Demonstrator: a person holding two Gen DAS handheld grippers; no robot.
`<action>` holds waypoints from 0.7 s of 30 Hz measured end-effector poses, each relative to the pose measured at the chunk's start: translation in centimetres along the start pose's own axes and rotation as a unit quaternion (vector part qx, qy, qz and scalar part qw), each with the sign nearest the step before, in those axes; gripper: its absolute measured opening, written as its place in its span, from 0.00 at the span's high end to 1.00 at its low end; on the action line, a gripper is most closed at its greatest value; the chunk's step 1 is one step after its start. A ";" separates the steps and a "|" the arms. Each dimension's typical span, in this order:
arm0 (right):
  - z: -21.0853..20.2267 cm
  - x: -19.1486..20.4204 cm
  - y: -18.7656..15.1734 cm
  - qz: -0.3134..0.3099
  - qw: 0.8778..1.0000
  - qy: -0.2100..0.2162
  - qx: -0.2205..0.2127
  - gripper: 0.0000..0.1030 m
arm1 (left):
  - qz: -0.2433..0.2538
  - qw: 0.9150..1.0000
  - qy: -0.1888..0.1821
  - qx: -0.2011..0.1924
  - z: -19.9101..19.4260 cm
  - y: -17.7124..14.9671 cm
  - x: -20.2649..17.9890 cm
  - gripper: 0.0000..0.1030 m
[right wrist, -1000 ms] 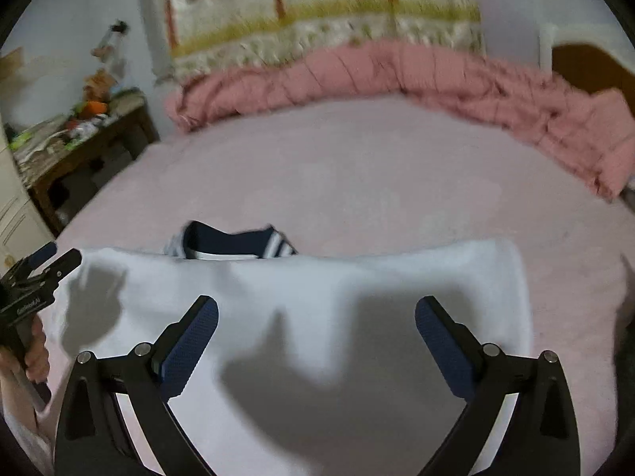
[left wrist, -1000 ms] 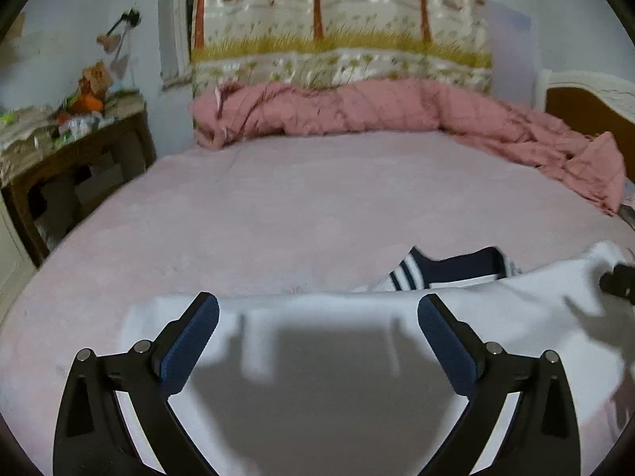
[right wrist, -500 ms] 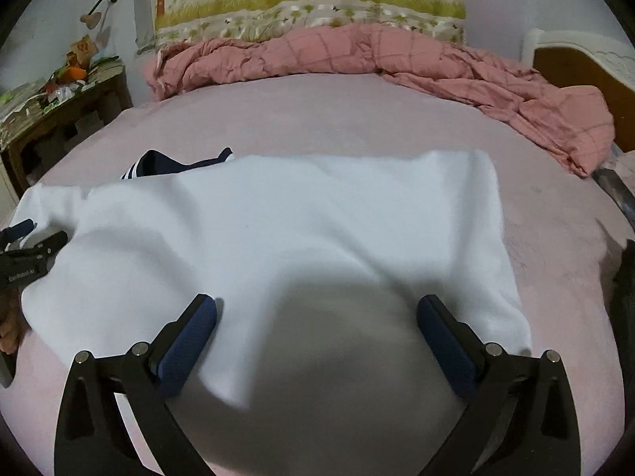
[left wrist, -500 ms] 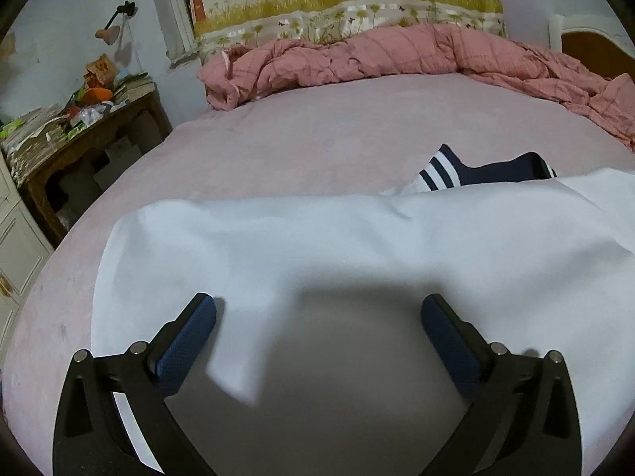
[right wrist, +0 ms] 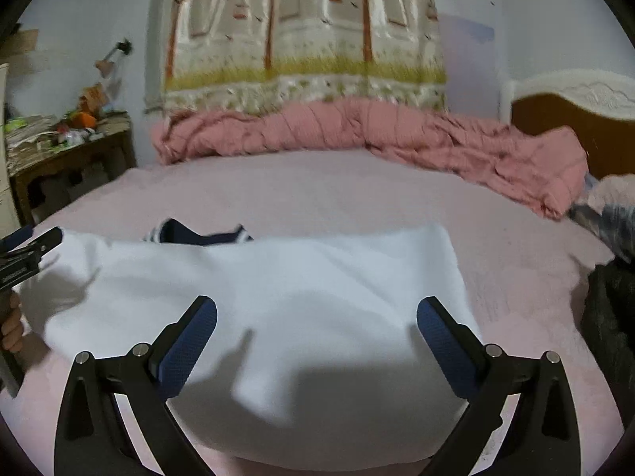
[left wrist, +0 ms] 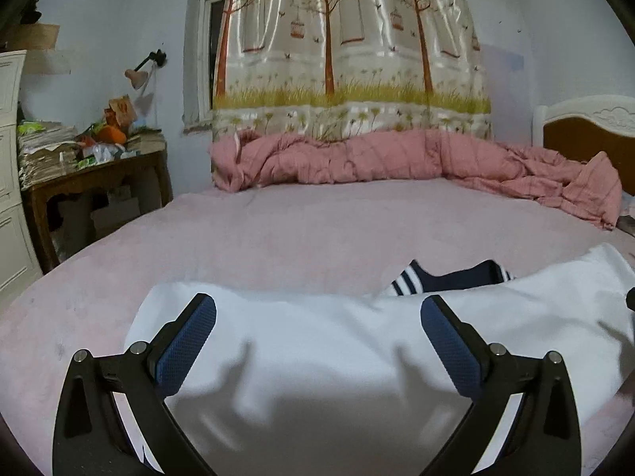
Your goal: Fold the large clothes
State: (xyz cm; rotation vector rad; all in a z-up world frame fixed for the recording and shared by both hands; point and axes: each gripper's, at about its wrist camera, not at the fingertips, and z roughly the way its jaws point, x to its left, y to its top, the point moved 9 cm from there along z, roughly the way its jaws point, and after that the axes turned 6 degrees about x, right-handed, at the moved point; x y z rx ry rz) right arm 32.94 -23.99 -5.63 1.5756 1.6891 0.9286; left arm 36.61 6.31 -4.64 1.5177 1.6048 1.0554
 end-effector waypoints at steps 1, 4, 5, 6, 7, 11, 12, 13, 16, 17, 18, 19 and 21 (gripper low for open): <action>-0.3 0.5 0.1 -0.008 1.000 0.006 -0.004 0.03 | 0.002 1.000 0.002 -0.003 -0.1 0.2 0.0 0.00; -0.5 1.3 0.1 -0.020 1.000 0.013 -0.003 0.04 | 0.009 1.000 -0.001 -0.015 -0.6 0.5 -0.4 0.00; -0.5 1.4 0.1 -0.020 1.000 0.017 0.000 0.04 | 0.010 1.000 -0.007 -0.020 -0.8 0.5 -0.6 0.00; -0.5 1.4 0.1 -0.017 1.000 0.021 0.002 0.04 | 0.011 1.000 -0.012 -0.025 -1.1 0.6 -0.7 0.00; -0.6 1.3 0.1 -0.011 1.000 0.023 0.002 0.04 | 0.012 0.999 -0.016 -0.029 -1.3 0.6 -0.8 0.00; -0.9 -0.3 0.2 0.025 0.999 0.021 -0.002 0.04 | 0.015 0.999 -0.010 -0.035 -1.5 0.7 -0.9 0.00; -1.0 -0.8 0.3 0.037 0.999 0.020 -0.005 0.04 | 0.013 0.999 -0.005 -0.038 -1.7 0.7 -0.7 0.00; -1.2 -1.2 0.3 0.046 0.999 0.017 -0.007 0.04 | 0.011 0.999 0.000 -0.041 -1.9 0.7 -0.7 0.00; -1.5 -2.4 -0.5 0.073 0.997 0.016 0.003 0.04 | 0.006 0.999 0.000 -0.054 -2.5 0.9 -0.6 0.00; -1.6 -2.7 -0.8 0.081 0.997 0.017 0.007 0.04 | 0.006 0.998 -0.004 -0.056 -2.6 0.9 -0.6 0.00; -1.8 -3.0 -1.3 0.092 0.996 0.014 0.016 0.04 | 0.005 0.998 -0.009 -0.055 -2.7 0.9 -0.6 0.00; -2.1 -3.2 -1.8 0.101 0.995 0.017 0.024 0.04 | 0.003 0.999 -0.013 -0.053 -2.7 0.9 -0.6 0.00; -3.0 -3.2 -3.0 0.120 0.991 0.041 0.042 0.04 | 0.005 0.998 -0.008 -0.054 -2.7 0.8 -0.7 0.00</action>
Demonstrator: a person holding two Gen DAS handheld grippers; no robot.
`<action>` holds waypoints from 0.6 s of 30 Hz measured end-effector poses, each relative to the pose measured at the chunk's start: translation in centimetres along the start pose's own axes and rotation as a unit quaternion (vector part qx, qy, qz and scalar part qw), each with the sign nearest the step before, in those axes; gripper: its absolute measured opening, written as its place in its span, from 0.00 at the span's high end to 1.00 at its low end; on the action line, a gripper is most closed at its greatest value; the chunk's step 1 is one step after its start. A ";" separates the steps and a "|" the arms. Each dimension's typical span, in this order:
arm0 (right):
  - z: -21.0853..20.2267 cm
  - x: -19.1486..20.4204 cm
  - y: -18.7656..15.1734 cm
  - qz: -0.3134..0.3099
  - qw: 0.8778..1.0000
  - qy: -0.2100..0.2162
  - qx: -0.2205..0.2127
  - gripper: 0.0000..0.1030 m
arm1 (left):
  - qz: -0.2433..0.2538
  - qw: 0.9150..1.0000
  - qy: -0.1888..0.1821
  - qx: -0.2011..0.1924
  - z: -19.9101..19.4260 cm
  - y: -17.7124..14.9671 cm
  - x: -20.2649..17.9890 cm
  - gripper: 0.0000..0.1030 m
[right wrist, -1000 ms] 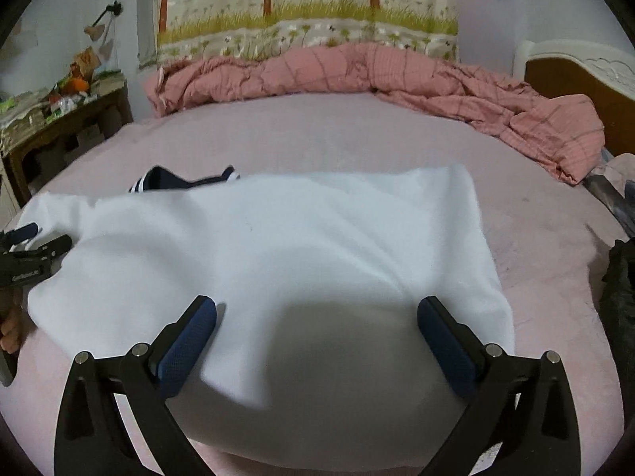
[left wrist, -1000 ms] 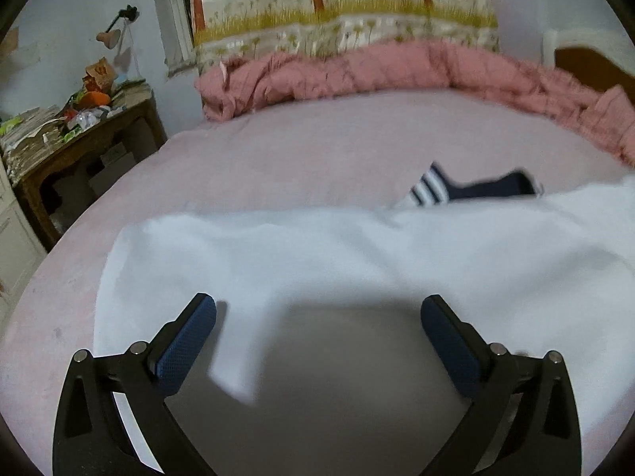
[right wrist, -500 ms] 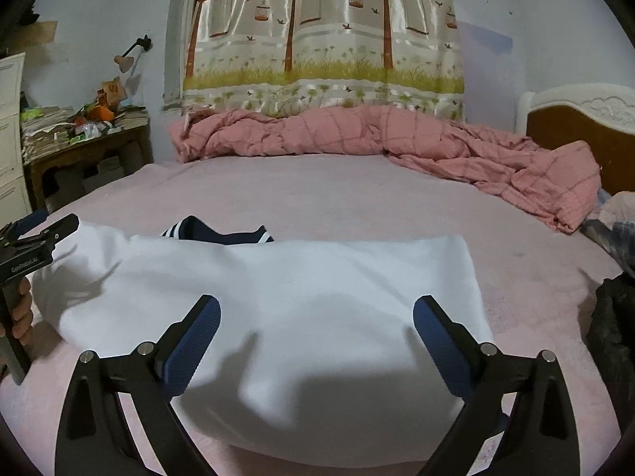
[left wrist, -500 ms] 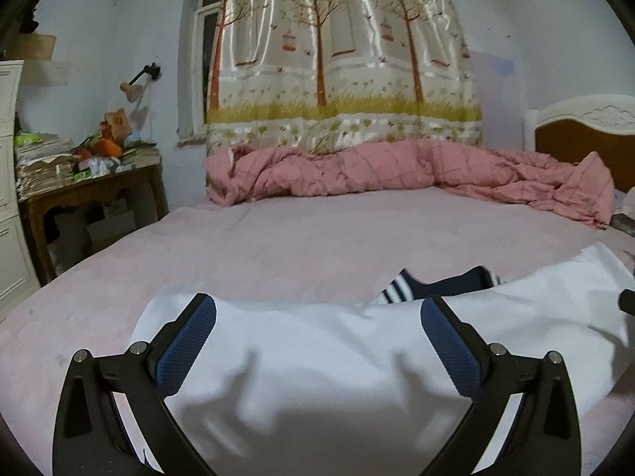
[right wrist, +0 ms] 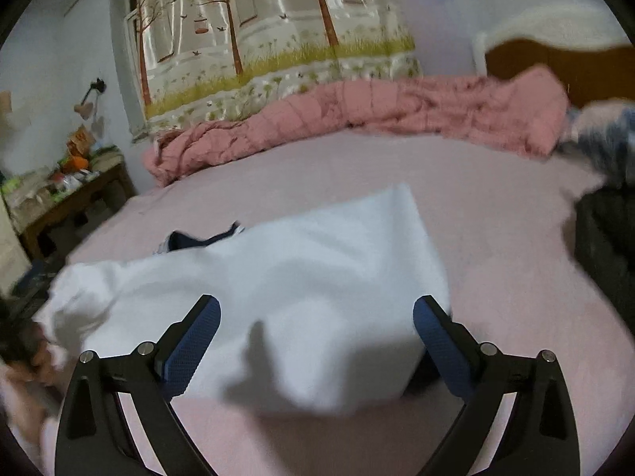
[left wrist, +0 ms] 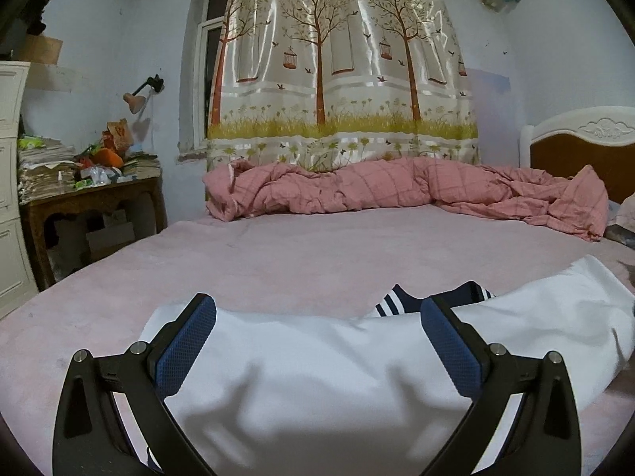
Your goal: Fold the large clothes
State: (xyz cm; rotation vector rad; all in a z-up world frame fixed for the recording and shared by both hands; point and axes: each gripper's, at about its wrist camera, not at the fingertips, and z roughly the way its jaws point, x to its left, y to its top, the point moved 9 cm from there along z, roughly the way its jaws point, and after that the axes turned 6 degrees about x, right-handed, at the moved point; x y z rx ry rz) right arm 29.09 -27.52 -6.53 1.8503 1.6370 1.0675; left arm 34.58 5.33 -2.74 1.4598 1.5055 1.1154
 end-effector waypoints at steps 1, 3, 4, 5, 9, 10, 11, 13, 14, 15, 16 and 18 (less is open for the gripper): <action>-0.2 -0.1 -0.9 0.017 1.000 0.009 0.022 0.04 | 0.004 1.000 0.004 -0.001 0.0 0.0 0.0 0.00; -0.8 -0.1 -2.2 0.042 0.998 0.035 0.044 0.04 | 0.011 1.000 0.005 0.000 0.1 0.0 -0.2 0.00; -0.9 -0.2 -3.0 0.059 0.995 0.047 0.063 0.04 | 0.012 1.000 0.006 -0.001 0.0 0.1 -0.2 0.00; -0.8 -0.4 -3.6 0.075 0.993 0.053 0.079 0.04 | 0.011 1.000 0.007 -0.004 -0.1 0.1 -0.1 0.00; 0.7 -2.4 -5.3 0.162 0.978 0.064 0.112 0.04 | -0.016 1.000 -0.002 -0.005 -0.2 0.1 1.0 0.00; 1.1 -3.1 -5.2 0.180 0.976 0.056 0.106 0.05 | -0.025 1.000 -0.005 0.002 0.1 0.0 1.3 0.00; 1.4 -3.6 -5.0 0.189 0.976 0.051 0.098 0.06 | -0.035 0.999 -0.005 0.010 0.5 -0.1 1.8 0.00; 2.0 -4.0 -4.1 0.200 0.976 0.040 0.077 0.06 | -0.054 0.998 -0.007 0.021 0.9 -0.4 2.4 0.00; 2.5 -4.2 -3.7 0.207 0.975 0.036 0.069 0.06 | -0.062 0.998 -0.010 0.025 1.0 -0.4 2.7 0.00; 3.0 -4.5 -3.3 0.218 0.973 0.033 0.063 0.07 | -0.069 0.997 -0.013 0.027 1.1 -0.5 2.9 0.00; 3.4 -4.8 -3.0 0.224 0.973 0.026 0.057 0.10 | -0.075 0.997 -0.015 0.030 1.1 -0.5 3.1 0.00; 4.3 -5.6 -2.2 0.232 0.972 0.006 0.048 0.20 | -0.083 0.996 -0.017 0.035 1.2 -0.7 3.2 0.00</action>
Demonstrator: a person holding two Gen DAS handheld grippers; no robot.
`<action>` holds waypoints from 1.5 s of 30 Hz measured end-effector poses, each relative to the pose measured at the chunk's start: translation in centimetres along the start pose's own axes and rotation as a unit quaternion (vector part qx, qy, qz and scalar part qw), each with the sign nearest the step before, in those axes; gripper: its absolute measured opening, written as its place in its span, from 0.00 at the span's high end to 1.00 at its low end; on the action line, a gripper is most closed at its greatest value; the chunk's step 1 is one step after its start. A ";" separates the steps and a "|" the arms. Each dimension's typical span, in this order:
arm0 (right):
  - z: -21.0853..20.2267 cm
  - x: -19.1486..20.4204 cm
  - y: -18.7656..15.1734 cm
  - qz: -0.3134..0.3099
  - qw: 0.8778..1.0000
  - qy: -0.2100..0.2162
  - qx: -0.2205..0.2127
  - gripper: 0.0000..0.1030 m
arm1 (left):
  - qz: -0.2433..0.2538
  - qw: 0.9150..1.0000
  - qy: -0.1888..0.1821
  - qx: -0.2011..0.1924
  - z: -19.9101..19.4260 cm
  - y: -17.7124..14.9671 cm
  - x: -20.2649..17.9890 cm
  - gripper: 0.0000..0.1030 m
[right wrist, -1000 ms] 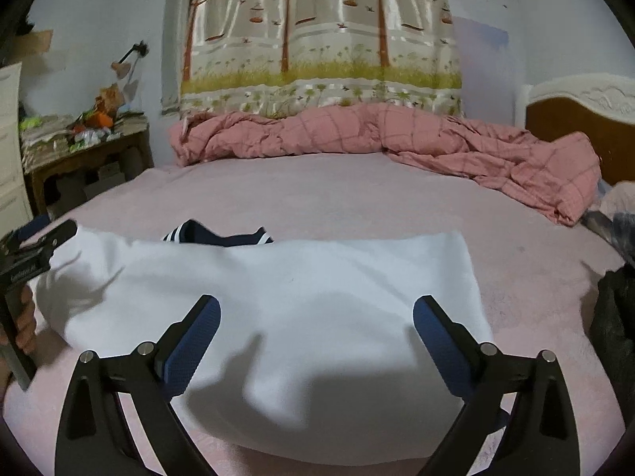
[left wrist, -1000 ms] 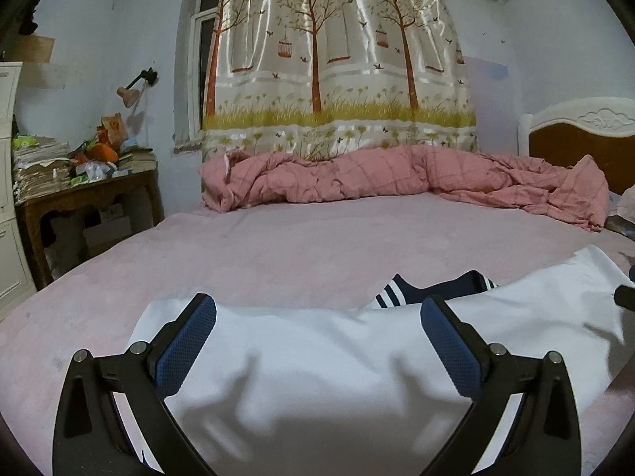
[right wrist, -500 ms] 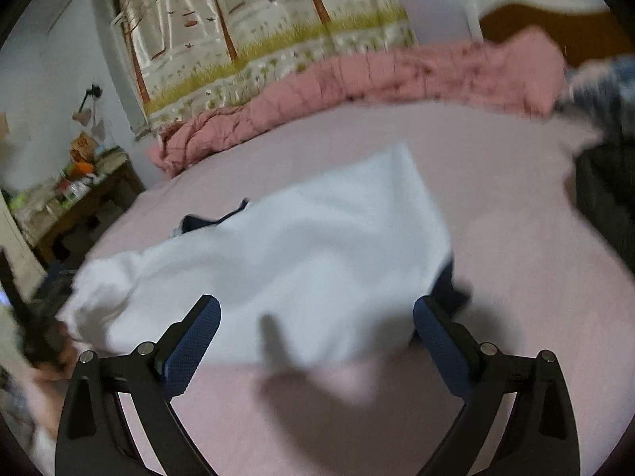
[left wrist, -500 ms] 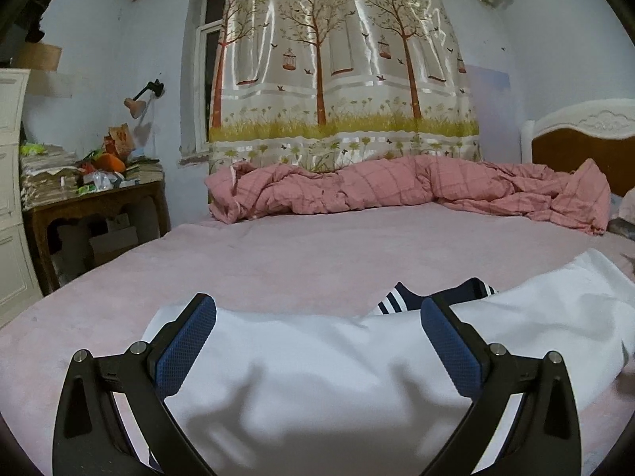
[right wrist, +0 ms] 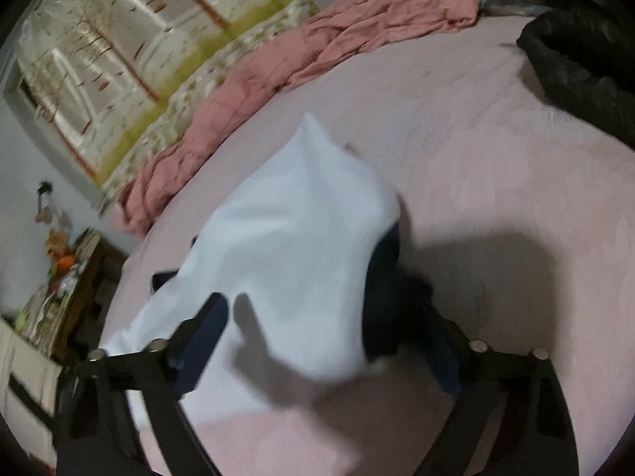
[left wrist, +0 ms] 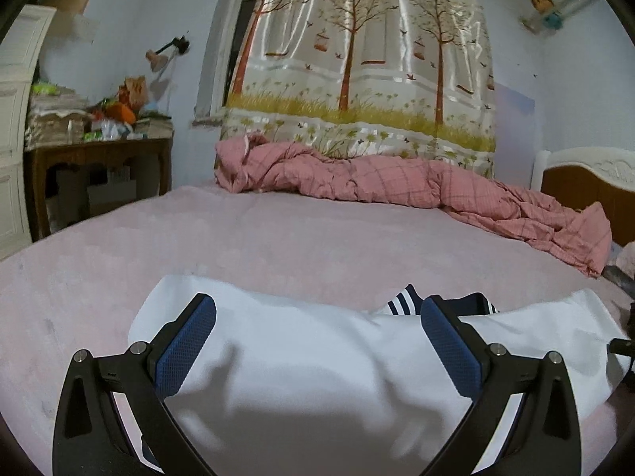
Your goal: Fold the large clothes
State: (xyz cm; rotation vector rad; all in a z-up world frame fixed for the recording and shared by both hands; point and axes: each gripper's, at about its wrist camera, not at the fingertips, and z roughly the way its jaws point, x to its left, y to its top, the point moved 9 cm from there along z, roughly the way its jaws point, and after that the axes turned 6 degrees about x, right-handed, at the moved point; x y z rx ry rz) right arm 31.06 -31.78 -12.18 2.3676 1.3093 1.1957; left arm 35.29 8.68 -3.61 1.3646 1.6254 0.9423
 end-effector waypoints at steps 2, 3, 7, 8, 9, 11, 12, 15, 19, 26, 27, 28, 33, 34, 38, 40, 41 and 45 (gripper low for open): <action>0.5 -0.3 0.9 0.010 1.000 -0.005 -0.006 0.38 | -0.003 1.000 0.000 0.004 0.1 -0.1 0.1 0.00; 0.6 -0.2 1.3 0.017 1.000 -0.008 -0.014 0.59 | -0.003 1.000 0.002 0.005 0.1 -0.1 0.1 0.00; -2.0 3.8 3.2 -0.071 0.991 -0.062 -0.093 0.87 | -0.008 1.000 0.006 -0.008 -0.5 0.2 0.3 0.00; -2.6 6.3 3.2 -0.120 0.983 -0.076 -0.114 0.87 | -0.012 1.000 0.008 -0.012 -0.8 0.3 0.4 0.00; -2.9 8.9 2.8 -0.161 0.976 -0.077 -0.122 0.87 | -0.016 1.000 0.008 -0.015 -0.9 0.4 0.6 0.00; -2.7 13.3 1.4 -0.219 0.967 -0.056 -0.118 0.88 | -0.029 0.999 0.006 -0.015 -1.0 0.5 1.1 0.00; -2.4 15.8 0.1 -0.248 0.962 -0.040 -0.111 0.88 | -0.036 0.999 0.005 -0.013 -1.0 0.5 1.4 0.00; 0.0 20.5 -4.3 -0.304 0.951 0.003 -0.058 0.88 | -0.055 0.998 0.004 -0.010 -0.9 0.6 2.1 0.00; 6.0 22.6 -10.6 -0.343 0.936 0.038 0.070 0.88 | -0.041 0.998 0.033 -0.023 -1.3 0.8 2.3 0.00; 4.5 22.9 -10.5 -0.343 0.935 0.068 0.065 0.82 | -0.032 0.999 0.022 -0.011 -0.8 0.6 1.6 0.00; 4.2 23.1 -10.7 -0.352 0.931 0.072 0.065 0.73 | -0.028 0.999 0.023 -0.012 -0.9 0.6 1.5 0.00; 3.6 23.3 -11.1 -0.361 0.926 0.087 0.067 0.58 | -0.025 0.999 0.024 -0.013 -1.0 0.6 1.4 0.00; -0.3 23.6 -10.9 -0.371 0.919 0.133 0.008 0.45 | -0.013 1.000 0.025 -0.014 -1.0 0.5 0.8 0.00; -1.1 23.3 -10.3 -0.364 0.922 0.135 -0.011 0.45 | -0.010 1.000 0.025 -0.014 -1.0 0.5 0.7 0.00; -4.4 20.6 -5.6 -0.318 0.936 0.075 -0.133 0.38 | 0.008 1.000 0.022 -0.012 -0.9 0.2 -0.2 0.00; -3.8 18.5 -3.4 -0.303 0.939 -0.006 -0.160 0.37 | 0.019 1.000 0.016 -0.008 -0.8 0.1 -0.8 0.00; -2.8 17.5 -2.8 -0.297 0.943 -0.022 -0.150 0.37 | 0.026 1.000 0.009 -0.004 -0.7 0.0 -1.2 0.00; 2.8 15.7 -3.4 -0.258 0.966 0.026 -0.005 0.37 | 0.059 0.998 0.017 -0.004 -0.7 -0.4 -2.6 0.00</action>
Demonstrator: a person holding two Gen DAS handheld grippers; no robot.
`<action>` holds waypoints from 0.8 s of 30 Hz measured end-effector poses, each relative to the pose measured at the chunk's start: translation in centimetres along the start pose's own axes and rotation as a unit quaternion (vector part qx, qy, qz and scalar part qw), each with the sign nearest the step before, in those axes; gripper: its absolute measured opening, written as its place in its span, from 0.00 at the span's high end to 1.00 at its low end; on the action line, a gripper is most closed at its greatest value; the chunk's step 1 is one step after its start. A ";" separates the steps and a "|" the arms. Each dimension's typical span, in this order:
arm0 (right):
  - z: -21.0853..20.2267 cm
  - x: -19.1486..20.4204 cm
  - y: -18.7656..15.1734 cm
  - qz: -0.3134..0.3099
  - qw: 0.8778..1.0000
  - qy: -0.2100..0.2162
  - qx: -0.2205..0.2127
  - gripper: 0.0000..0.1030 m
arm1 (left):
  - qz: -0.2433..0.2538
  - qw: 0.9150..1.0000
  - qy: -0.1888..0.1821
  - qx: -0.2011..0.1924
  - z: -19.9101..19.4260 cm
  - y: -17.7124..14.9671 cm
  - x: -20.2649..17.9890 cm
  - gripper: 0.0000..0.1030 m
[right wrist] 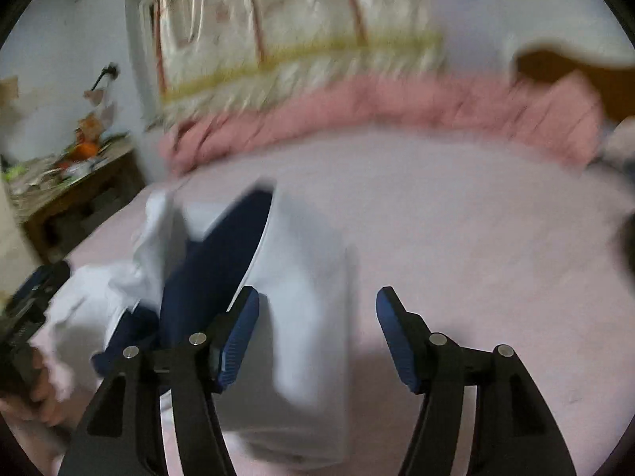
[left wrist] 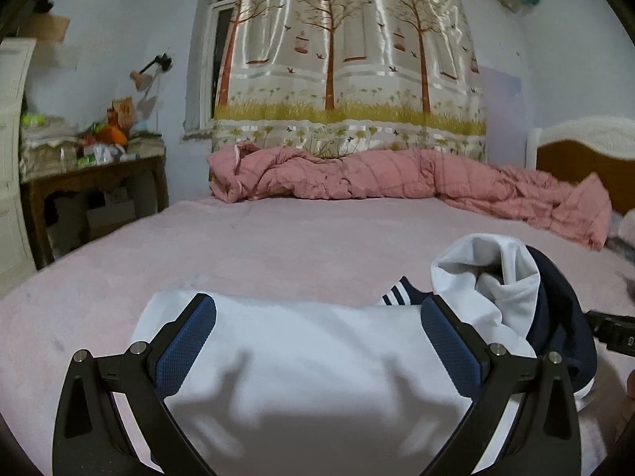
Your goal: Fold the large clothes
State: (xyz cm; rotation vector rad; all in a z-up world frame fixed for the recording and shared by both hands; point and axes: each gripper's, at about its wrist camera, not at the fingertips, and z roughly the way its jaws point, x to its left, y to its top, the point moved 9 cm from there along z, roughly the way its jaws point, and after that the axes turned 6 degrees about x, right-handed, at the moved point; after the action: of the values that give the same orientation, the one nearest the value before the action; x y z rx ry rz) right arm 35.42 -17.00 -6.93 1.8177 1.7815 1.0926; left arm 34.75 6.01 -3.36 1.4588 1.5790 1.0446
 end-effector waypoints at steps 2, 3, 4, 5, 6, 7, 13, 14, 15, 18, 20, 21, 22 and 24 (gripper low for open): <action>0.7 0.3 -0.2 -0.007 1.000 0.014 0.015 0.37 | 0.005 1.000 0.003 0.002 0.0 0.0 -0.1 0.00; 0.9 0.6 -0.3 -0.018 1.000 0.008 0.015 0.37 | 0.002 1.000 0.005 0.004 0.1 0.0 0.1 0.00; 1.1 0.7 -0.2 -0.023 1.000 0.005 0.015 0.37 | -0.004 1.000 0.007 0.007 0.1 0.0 0.5 0.00; 1.2 0.9 -0.1 -0.028 0.999 0.006 0.017 0.37 | -0.010 1.000 0.012 0.011 0.2 0.0 1.0 0.00; 1.4 1.0 0.0 -0.031 0.999 0.007 0.019 0.37 | -0.017 0.999 0.022 0.017 0.3 0.0 1.7 0.00; 1.4 1.0 0.1 -0.032 0.999 0.006 0.018 0.37 | -0.024 0.999 0.036 0.024 0.4 -0.1 2.5 0.00; -1.2 3.8 -0.6 -0.087 0.996 0.030 -0.017 0.28 | -0.120 0.981 0.095 0.121 1.9 -3.7 10.0 0.00; -1.1 4.6 -0.7 -0.098 0.995 0.035 -0.015 0.26 | -0.156 0.974 0.078 0.146 2.2 -4.7 11.1 0.00; -0.8 5.3 -0.9 -0.110 0.993 0.040 -0.008 0.25 | -0.184 0.967 0.060 0.164 2.4 -5.6 11.9 0.00; -0.2 7.0 -1.3 -0.134 0.990 0.034 0.004 0.13 | -0.237 0.948 0.016 0.211 3.2 -7.9 13.3 0.00; 0.6 8.0 -1.6 -0.158 0.987 0.005 0.012 0.11 | -0.252 0.938 -0.009 0.238 3.9 -9.0 13.2 0.00; 0.9 8.4 -1.7 -0.167 0.986 -0.006 0.016 0.09 | -0.250 0.938 -0.012 0.241 4.0 -9.0 13.1 0.00; 1.6 8.8 -1.7 -0.179 0.983 -0.027 0.025 0.06 | -0.243 0.939 -0.018 0.242 4.1 -8.8 12.7 0.00; 2.7 9.5 -1.7 -0.196 0.978 -0.056 0.038 0.03 | -0.225 0.939 -0.056 0.253 4.1 -8.9 11.0 0.00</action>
State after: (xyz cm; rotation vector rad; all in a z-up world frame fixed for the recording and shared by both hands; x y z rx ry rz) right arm 35.26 -6.98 -7.34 1.4469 2.0209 0.7629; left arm 34.04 17.14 -13.03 1.3384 2.0624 0.2933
